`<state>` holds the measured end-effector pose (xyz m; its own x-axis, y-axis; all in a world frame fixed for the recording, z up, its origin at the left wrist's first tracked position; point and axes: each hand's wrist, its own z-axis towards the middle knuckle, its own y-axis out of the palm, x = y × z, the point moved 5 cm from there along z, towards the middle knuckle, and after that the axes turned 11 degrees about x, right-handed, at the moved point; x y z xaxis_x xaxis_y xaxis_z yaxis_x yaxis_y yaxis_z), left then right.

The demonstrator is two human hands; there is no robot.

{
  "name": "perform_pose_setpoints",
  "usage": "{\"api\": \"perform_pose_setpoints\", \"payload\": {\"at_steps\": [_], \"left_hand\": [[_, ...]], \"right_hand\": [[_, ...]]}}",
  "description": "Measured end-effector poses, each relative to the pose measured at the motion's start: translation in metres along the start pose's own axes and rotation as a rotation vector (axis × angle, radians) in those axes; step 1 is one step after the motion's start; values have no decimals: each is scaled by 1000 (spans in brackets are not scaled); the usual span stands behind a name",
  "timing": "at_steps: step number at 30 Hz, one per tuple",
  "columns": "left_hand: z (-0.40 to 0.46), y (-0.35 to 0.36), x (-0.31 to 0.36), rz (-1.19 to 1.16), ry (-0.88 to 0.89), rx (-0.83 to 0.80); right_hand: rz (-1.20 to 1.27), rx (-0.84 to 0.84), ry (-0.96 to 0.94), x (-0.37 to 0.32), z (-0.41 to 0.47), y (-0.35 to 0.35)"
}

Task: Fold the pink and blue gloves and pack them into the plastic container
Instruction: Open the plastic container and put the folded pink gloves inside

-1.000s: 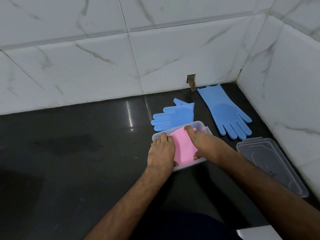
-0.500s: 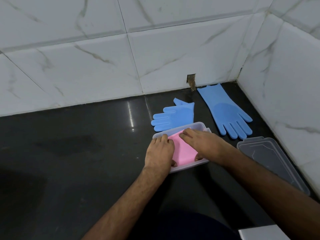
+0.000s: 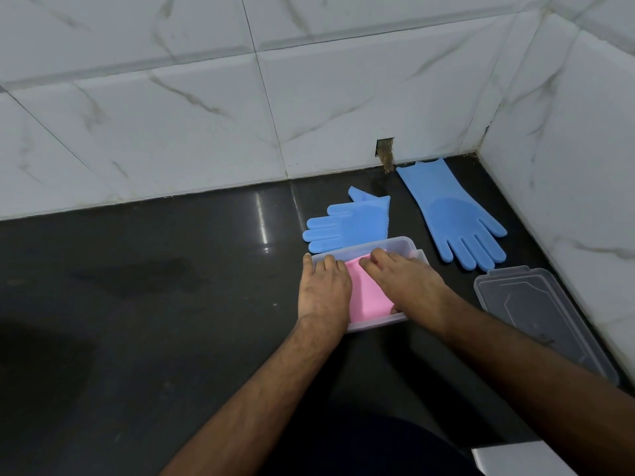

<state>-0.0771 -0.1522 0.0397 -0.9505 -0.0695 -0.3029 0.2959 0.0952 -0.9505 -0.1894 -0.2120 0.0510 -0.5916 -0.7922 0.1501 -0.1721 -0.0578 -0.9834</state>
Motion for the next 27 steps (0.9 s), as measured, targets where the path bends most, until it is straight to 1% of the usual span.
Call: {"api": "perform_pose_setpoints", "payload": {"at_steps": [5,10,14,18,20,22,24,25,27], "left_hand": [[5,2,2,28,44,-3],[7,4,2,-13,64,-1],[9,3,-2,-67,77,-10],[9,-1,-8,-172,75,-17],[6,-4,-12,-252,62,-23],[1,-9,-14,-329,70,25],[-10,-12,-13,-396,129,97],[-17,-11,-11,-428,164,107],[-33,-7,-5,-464,204,73]], "right_hand": [[-100,-46,23,-3,6,3],[-120,-68,20,-3,11,6],[-103,-60,36,-3,11,9],[-64,-8,44,0,6,5],[1,-41,36,1,4,2],[94,-84,44,4,0,-3],[185,-108,70,8,-7,-8],[243,-120,100,10,-11,-9],[340,-157,176,11,-16,-10]]}}
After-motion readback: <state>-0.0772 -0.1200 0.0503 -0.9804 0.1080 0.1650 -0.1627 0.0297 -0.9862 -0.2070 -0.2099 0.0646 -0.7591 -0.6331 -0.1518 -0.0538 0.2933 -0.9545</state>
